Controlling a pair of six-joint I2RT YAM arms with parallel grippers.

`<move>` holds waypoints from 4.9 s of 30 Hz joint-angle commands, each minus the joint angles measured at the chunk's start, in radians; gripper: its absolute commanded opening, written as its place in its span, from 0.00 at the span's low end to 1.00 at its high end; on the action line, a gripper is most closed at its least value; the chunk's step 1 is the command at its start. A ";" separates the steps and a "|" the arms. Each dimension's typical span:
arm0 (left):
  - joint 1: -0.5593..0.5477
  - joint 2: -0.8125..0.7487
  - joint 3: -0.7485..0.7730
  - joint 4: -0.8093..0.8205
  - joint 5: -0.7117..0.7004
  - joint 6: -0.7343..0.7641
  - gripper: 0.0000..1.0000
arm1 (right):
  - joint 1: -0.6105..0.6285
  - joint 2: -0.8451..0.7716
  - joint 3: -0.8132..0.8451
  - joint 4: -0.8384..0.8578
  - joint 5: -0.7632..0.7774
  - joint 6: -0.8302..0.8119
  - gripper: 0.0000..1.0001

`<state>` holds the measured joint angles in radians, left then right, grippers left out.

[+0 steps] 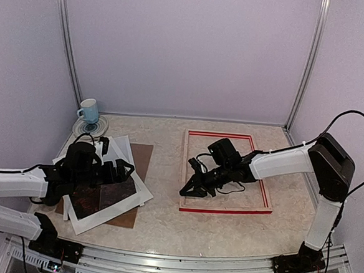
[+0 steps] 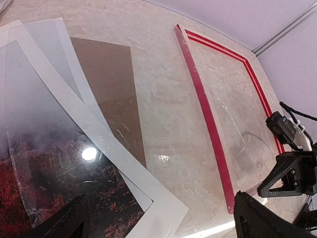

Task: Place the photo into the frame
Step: Place the glass panel at the frame body.

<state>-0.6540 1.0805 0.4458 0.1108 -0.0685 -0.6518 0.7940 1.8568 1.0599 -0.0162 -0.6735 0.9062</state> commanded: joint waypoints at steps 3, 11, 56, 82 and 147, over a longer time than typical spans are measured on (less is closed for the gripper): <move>0.019 0.051 0.067 0.051 0.016 0.031 0.99 | -0.057 -0.119 -0.121 0.051 0.071 -0.010 0.00; 0.026 0.147 0.129 0.071 0.042 0.043 0.99 | -0.118 -0.206 -0.232 0.056 0.108 -0.015 0.00; 0.054 0.485 0.294 0.196 0.095 0.030 0.99 | -0.236 -0.230 -0.156 -0.235 0.334 -0.267 0.55; 0.009 0.374 0.090 0.485 0.101 0.212 0.99 | -0.435 0.222 0.101 0.091 -0.078 -0.211 0.69; 0.033 0.441 0.090 0.521 0.214 0.150 0.99 | -0.550 0.086 0.045 -0.089 -0.209 -0.314 0.00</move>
<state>-0.6285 1.5105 0.5114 0.6350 0.1299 -0.4934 0.2687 1.9812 1.0878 0.0441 -0.9337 0.6971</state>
